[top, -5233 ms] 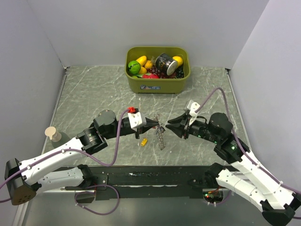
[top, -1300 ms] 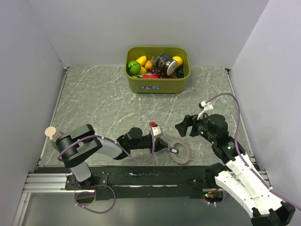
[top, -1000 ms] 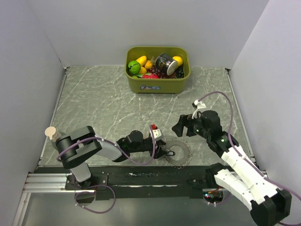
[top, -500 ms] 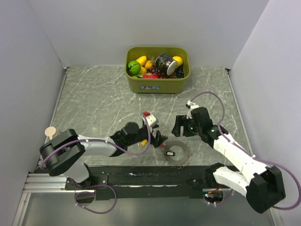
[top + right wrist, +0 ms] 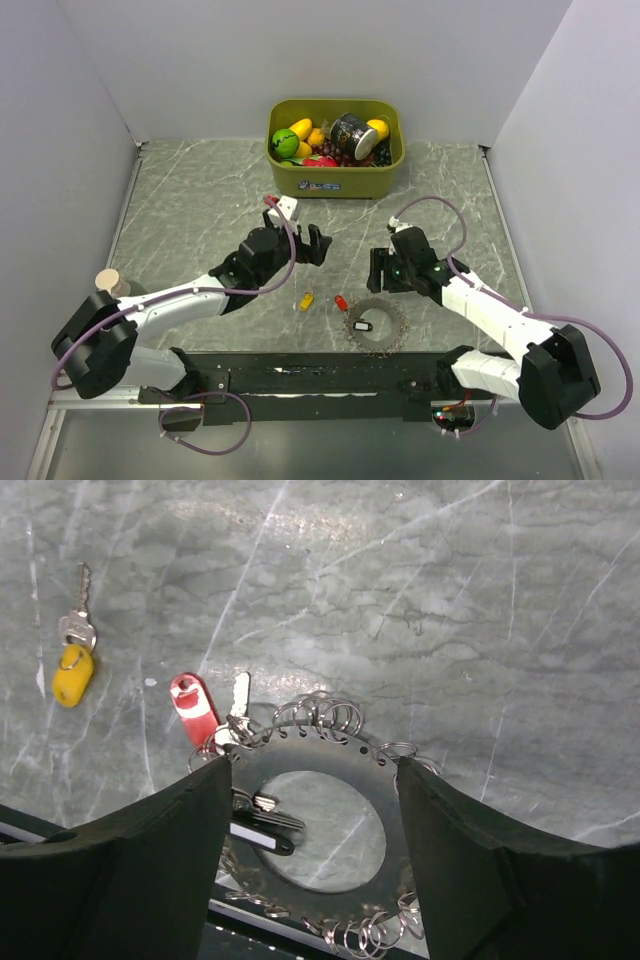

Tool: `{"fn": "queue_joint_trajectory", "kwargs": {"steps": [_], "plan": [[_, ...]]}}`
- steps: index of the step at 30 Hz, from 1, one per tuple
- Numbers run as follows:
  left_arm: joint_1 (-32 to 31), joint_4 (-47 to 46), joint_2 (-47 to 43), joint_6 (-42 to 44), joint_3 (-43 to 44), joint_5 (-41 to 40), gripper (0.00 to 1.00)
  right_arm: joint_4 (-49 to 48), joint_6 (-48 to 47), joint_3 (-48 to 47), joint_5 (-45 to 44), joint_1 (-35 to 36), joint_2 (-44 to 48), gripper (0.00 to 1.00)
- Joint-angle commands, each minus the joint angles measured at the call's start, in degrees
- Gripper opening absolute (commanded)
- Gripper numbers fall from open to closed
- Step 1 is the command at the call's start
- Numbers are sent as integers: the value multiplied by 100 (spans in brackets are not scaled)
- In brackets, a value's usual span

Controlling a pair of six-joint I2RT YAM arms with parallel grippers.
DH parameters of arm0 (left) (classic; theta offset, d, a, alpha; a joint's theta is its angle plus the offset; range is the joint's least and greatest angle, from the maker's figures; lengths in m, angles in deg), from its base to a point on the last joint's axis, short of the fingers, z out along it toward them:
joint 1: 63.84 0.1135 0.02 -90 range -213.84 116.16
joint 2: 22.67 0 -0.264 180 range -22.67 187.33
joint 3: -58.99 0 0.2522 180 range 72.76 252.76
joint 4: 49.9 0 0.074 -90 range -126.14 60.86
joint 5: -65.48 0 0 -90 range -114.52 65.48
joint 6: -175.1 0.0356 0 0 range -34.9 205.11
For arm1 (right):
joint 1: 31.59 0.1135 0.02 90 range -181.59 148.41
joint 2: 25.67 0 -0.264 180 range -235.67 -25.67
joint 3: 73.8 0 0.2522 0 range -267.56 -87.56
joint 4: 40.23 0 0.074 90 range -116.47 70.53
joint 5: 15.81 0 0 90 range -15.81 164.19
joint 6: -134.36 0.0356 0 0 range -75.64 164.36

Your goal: Put the keys on the keyring

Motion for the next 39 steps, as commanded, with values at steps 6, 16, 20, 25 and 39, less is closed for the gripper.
{"fn": "queue_joint_trajectory", "kwargs": {"steps": [6,16,20,25,39], "plan": [[176,426,762,-172,464,1581,96,96,379,-88,-77,212,-53,62],[184,576,2055,-154,1310,3640,99,-334,696,176,275,449,-316,53],[185,637,2030,-111,1283,3588,99,-387,705,150,354,484,-509,44],[185,603,2047,-93,1222,3736,99,-431,696,194,372,537,-755,26],[185,-126,3242,-216,1257,5080,59,-238,811,404,214,537,-1353,0]]}}
